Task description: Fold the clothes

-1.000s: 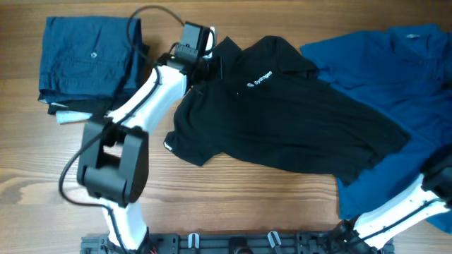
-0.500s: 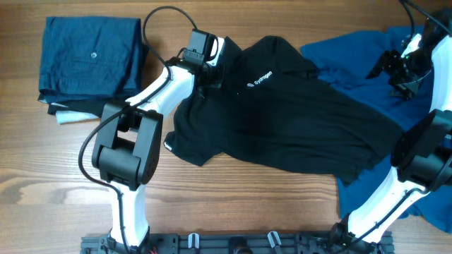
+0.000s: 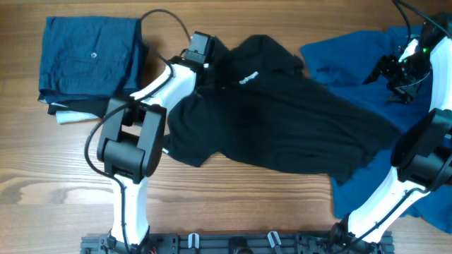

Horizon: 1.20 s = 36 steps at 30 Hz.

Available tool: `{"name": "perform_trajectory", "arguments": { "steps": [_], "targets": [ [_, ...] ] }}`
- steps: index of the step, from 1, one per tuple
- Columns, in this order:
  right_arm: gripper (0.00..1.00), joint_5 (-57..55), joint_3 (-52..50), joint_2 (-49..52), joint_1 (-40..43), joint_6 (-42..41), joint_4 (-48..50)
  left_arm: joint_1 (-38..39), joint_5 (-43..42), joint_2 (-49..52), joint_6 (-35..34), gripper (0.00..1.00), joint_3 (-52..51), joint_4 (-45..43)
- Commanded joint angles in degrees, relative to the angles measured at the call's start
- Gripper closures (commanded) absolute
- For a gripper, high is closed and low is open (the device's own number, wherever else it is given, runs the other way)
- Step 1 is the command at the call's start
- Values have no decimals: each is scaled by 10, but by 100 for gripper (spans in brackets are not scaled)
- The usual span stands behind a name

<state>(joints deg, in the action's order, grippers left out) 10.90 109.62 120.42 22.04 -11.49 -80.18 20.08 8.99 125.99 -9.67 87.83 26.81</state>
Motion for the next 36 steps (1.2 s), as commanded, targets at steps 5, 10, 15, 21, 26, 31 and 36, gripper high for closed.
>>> {"name": "perform_trajectory", "arguments": {
  "steps": [5, 10, 15, 21, 26, 31, 36],
  "targets": [
    [46, 43, -33, -10, -4, 47, 5, -96, 11, 40, -58, 85, -24, 63],
    [84, 136, -126, -10, -24, 110, 71, -96, -2, 40, -58, 83, -24, 60],
    [96, 180, -200, -9, -85, 143, 180, -96, -3, 40, -58, 82, -24, 61],
    [96, 56, -272, -9, -138, 73, 311, -96, -6, 40, -58, 82, -24, 67],
    [96, 137, -282, -9, -138, 69, 408, -97, -6, 40, -58, 82, -24, 74],
    [96, 307, -258, -9, -129, 72, 412, -97, -6, 40, -58, 81, -24, 78],
    [96, 105, -257, -8, -129, 24, 420, -97, -6, 40, -58, 81, -24, 80]
  ]
}}
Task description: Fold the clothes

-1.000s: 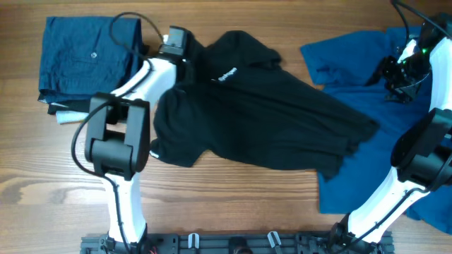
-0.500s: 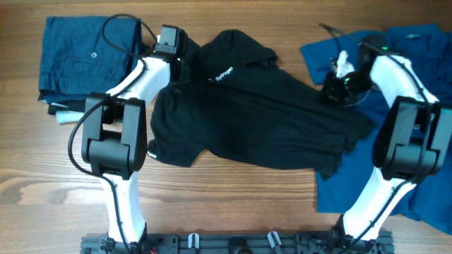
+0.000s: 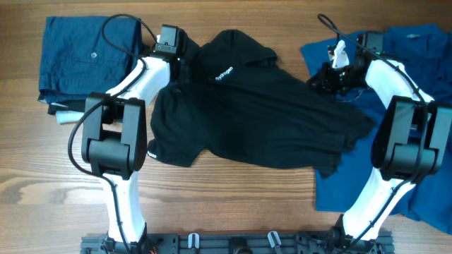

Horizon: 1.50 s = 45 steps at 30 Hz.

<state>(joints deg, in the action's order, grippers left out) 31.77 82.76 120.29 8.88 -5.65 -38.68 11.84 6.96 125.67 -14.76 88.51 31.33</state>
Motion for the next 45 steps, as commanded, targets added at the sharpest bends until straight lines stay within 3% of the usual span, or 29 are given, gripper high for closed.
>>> {"name": "perform_trajectory", "arguments": {
  "steps": [1, 16, 23, 32, 36, 39, 41, 45],
  "targets": [
    [96, -105, 11, -6, 3, -33, 7, -14, 14, 43, -7, 81, -31, 35],
    [96, -218, -23, 27, 4, -49, 30, -14, 14, 43, -7, 80, -31, 37],
    [96, -560, -21, 36, 55, -33, -41, -16, 14, 43, -7, 80, -31, 43],
    [96, -447, 13, 36, 227, 27, 42, -39, 14, 43, -7, 80, -31, 47],
    [96, -378, 87, 36, 265, 46, 27, -46, 14, 43, -7, 80, -31, 48],
    [86, -292, 198, 36, 256, 59, -44, -46, 14, 43, -7, 79, -31, 47],
    [78, -235, 285, 33, 245, 56, -140, -46, 14, 43, -7, 77, -31, 47],
    [77, -203, 354, 15, 223, -18, -321, -46, 14, 43, -7, 78, -31, 45]
  ]
}}
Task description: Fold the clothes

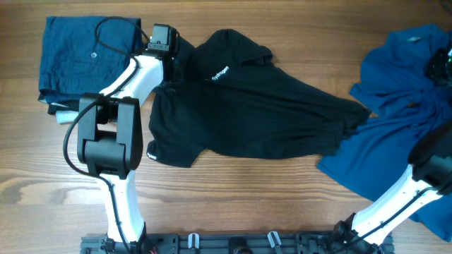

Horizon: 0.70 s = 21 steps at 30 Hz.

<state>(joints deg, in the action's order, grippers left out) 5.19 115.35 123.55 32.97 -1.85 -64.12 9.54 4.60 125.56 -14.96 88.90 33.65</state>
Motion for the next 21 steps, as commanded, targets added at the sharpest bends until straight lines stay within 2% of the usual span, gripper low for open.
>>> {"name": "perform_trajectory", "arguments": {
  "steps": [1, 3, 6, 10, 15, 19, 21],
  "targets": [
    [78, 83, 28, -20, -23, -66, -106, -23, 38, 44, -5, 78, -35, 19],
    [94, 119, 15, -19, -38, -72, -180, -23, 38, 44, -5, 78, -35, 13],
    [96, 133, -41, -19, -78, -69, -246, -23, 38, 44, -5, 80, -35, -2],
    [96, 138, -154, -21, -141, -60, -265, -23, 37, 44, -23, 83, -35, -34],
    [96, 174, -291, -64, -207, -30, -241, -23, 23, 44, -22, 83, -35, -57],
    [96, 140, -418, -132, -214, -123, -136, -23, 23, 44, -23, 82, -35, -74],
    [96, 125, -457, -143, -214, -134, -92, -23, 23, 44, -23, 83, -35, -82]
  ]
}}
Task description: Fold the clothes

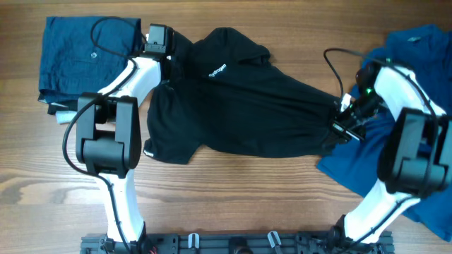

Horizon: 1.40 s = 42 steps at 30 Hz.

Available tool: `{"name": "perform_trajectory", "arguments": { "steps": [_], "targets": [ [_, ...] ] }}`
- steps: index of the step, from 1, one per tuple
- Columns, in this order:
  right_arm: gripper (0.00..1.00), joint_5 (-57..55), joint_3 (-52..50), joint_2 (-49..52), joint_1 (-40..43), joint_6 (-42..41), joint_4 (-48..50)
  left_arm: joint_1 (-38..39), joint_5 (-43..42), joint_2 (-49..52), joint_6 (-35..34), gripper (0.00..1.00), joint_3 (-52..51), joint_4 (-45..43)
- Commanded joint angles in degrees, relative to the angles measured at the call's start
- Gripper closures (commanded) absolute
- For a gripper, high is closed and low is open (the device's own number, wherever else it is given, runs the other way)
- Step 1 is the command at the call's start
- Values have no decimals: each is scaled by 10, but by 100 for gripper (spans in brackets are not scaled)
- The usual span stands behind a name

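Note:
A black polo shirt (247, 106) with a small white logo lies spread across the middle of the table, its collar toward the back. My left gripper (174, 62) is at the shirt's left shoulder with its fingers buried in the cloth, and it looks shut on it. Down at the shirt's right end is my right gripper (340, 127), touching the bunched fabric there. Dark cloth hides whether its jaws are open or shut.
A folded stack of dark blue clothes (88, 56) lies at the back left, with a white scrap under its front edge. A loose bright blue garment (413, 70) lies crumpled along the right side, running down to the front right.
My right arm has come from the far right edge over the blue garment to the black shirt's right end. The left gripper and the shirt have barely shifted.
First the black shirt lay bunched mid-table, overlapping the blue garment, with my left gripper at its shoulder and the right over the blue cloth. Then the shirt sat further left and the right gripper by its right edge. Later the right arm stood far right; now it is back.

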<state>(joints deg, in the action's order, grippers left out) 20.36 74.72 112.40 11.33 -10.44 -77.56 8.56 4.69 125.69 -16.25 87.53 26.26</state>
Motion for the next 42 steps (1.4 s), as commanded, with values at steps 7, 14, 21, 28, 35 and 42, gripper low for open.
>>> {"name": "perform_trajectory", "arguments": {
  "steps": [7, 14, 21, 28, 35, 42],
  "targets": [
    [96, -176, -124, -31, 12, -137, 114, -13, 22, 43, -9, 80, -21, -11],
    [90, -207, -124, -31, 124, -167, 140, -16, 22, 43, -9, 80, -21, -1],
    [80, -223, -123, -31, 277, -151, 227, -44, 22, 43, -9, 81, -21, 3],
    [90, -260, -59, -31, 449, -144, 284, -49, -24, 43, -9, 81, -21, 5],
    [91, -154, 72, -31, 454, -119, 290, -47, -28, 42, -9, 87, -21, 21],
    [87, 28, 108, -33, 329, -27, 257, -6, -28, -85, -9, 87, -7, 21]
  ]
}}
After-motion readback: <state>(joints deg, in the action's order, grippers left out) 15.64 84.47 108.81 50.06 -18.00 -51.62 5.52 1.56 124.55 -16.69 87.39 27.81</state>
